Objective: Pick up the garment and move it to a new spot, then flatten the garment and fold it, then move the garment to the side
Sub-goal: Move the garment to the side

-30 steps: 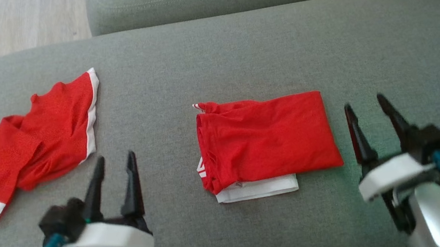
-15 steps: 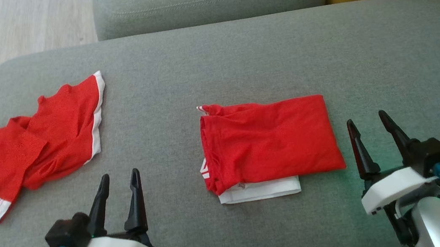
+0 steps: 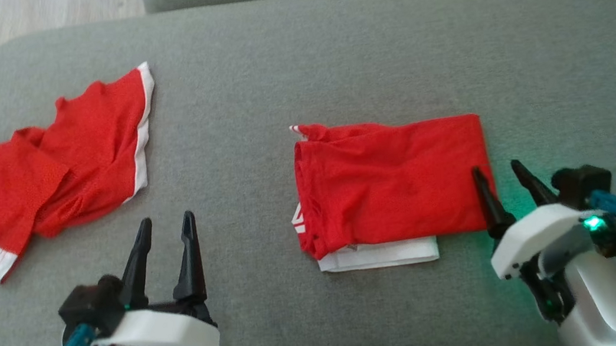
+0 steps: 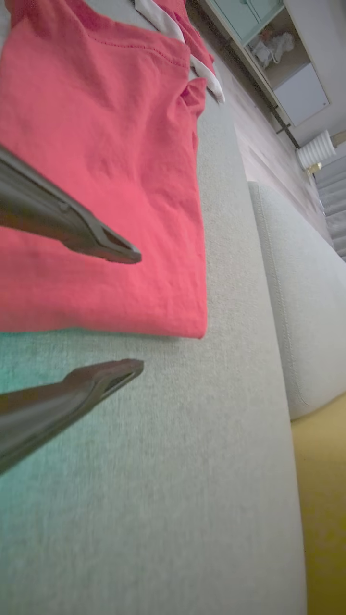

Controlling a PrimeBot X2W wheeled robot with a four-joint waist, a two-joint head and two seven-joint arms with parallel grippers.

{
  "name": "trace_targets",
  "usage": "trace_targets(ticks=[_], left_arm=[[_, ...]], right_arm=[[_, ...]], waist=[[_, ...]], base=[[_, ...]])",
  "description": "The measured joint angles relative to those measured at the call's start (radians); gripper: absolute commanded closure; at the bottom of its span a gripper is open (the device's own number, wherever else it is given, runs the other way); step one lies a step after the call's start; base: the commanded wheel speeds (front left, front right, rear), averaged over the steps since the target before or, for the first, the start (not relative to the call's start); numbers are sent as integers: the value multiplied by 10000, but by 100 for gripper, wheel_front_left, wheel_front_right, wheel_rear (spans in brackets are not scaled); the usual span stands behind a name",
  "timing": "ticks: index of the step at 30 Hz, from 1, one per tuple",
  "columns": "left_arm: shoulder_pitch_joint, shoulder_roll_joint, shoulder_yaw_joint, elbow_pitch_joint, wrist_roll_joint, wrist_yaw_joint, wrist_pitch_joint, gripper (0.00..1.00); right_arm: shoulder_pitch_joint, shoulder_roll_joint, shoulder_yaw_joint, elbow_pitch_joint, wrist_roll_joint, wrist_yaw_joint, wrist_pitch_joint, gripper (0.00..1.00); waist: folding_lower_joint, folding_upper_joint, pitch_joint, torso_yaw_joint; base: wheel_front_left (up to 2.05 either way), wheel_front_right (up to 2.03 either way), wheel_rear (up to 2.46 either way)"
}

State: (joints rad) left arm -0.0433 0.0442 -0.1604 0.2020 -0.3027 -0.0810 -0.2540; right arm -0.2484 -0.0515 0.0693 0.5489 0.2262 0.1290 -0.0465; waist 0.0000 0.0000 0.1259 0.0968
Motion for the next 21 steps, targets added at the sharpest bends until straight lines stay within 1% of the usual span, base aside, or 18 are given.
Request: trace_targets(ticks=[3, 8, 11, 12, 13, 14, 16, 19, 21], left_arm=[[-114, 0, -21, 6, 0, -79, 0, 0], [-240, -2, 2, 52, -8, -82, 0, 0], [-295, -2, 54, 58, -8, -84, 0, 0], [-295, -2, 73, 73, -8, -84, 0, 0], [-295, -2, 98, 88, -8, -84, 0, 0], [-298, -2, 115, 100, -8, -86, 0, 0], [-307, -2, 144, 117, -6, -86, 0, 0], [-383, -2, 186, 113, 6, -90, 0, 0], [-478, -4, 209, 61, 4, -159, 0, 0]], right_arm=[[-315, 2, 180, 546, 309, 0, 182, 0], [-714, -10, 410, 1419, 364, 0, 378, 0], [-1067, -36, 646, 1770, 748, 0, 376, 0], [-1183, -42, 761, 1875, 832, 0, 372, 24], [-1290, -58, 880, 1975, 848, 0, 345, 83], [-1375, -71, 1009, 2052, 846, 0, 291, 100], [-1527, -71, 1204, 2151, 581, 0, 92, 100], [-1754, -44, 1101, 2205, -907, 0, -314, 100], [-1972, -142, 980, 2071, -1670, 0, -431, 100]], waist=[[0, 0, 177, 125], [0, 0, 371, 265], [0, 0, 439, 277], [0, 0, 455, 268], [0, 0, 469, 252], [0, 0, 482, 228], [0, 0, 501, 153], [0, 0, 533, -3], [0, 0, 560, -121]], base=[[0, 0, 0], [0, 0, 0], [0, 0, 0], [0, 0, 0], [0, 0, 0], [0, 0, 0], [0, 0, 0], [0, 0, 0], [0, 0, 0]])
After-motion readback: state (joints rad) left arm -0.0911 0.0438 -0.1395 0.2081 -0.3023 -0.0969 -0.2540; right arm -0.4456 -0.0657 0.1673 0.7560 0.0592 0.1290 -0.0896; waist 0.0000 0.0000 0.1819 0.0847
